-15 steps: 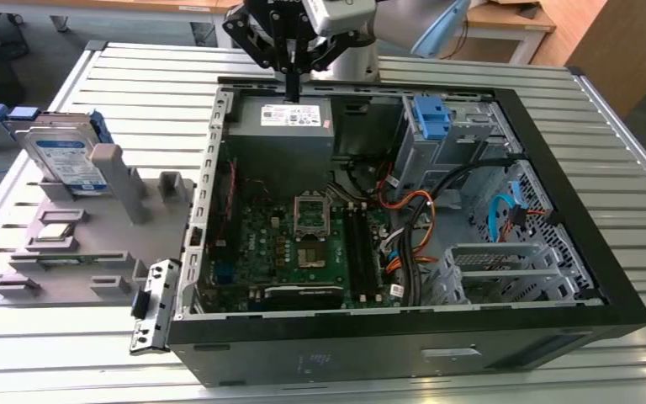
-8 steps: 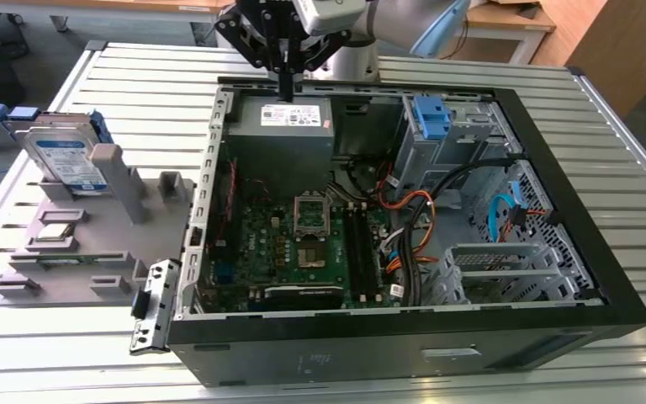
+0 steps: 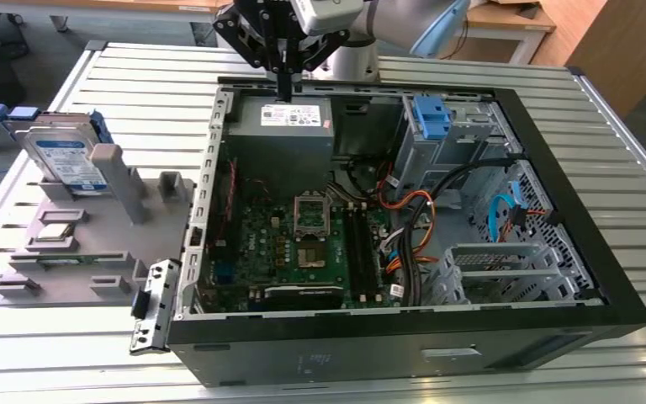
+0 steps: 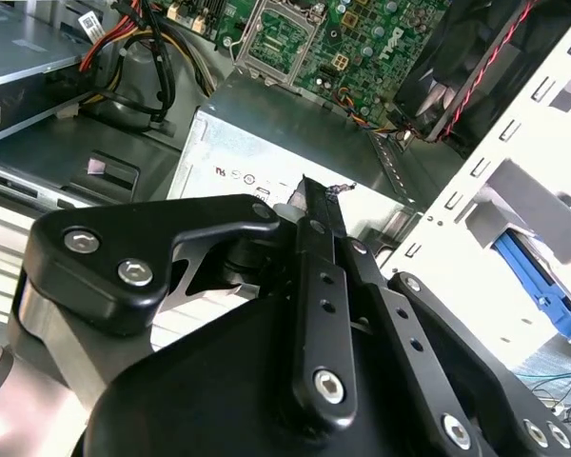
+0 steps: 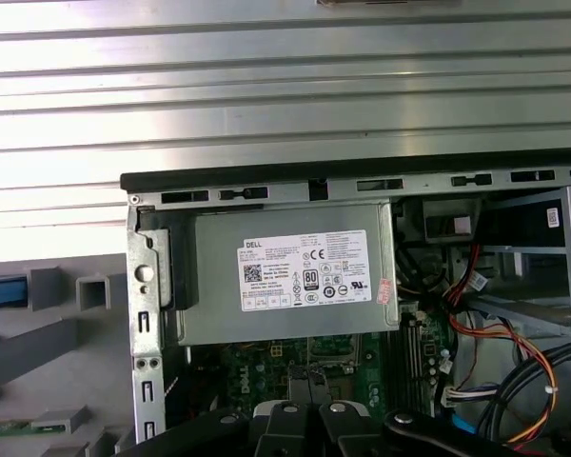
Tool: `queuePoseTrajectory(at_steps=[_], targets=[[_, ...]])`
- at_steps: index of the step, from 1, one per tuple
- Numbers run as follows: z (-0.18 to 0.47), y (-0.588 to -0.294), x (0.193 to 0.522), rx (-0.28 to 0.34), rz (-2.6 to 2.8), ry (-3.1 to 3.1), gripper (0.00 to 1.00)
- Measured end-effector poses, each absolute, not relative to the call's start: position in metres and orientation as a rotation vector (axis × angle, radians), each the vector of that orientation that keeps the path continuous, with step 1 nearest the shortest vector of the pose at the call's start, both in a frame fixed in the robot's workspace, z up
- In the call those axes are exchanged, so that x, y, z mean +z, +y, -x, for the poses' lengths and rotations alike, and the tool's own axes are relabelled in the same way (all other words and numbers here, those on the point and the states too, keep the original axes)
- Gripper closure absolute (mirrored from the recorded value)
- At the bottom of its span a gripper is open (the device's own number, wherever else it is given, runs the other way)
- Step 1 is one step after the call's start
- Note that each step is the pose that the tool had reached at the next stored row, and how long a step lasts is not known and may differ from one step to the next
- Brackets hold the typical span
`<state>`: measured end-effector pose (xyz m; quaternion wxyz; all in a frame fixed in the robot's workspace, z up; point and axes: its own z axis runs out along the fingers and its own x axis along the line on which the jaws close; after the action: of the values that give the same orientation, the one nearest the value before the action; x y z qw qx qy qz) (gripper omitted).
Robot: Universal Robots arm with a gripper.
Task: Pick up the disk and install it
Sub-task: 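Reach for the disk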
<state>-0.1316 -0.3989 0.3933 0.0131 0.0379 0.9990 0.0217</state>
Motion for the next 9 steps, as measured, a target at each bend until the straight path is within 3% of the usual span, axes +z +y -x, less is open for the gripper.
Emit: queuePoseTrajectory(at_steps=[9], targets=[[0.1376,-0.3990,0.3933,0.068,-0.118,3.112,0.89]])
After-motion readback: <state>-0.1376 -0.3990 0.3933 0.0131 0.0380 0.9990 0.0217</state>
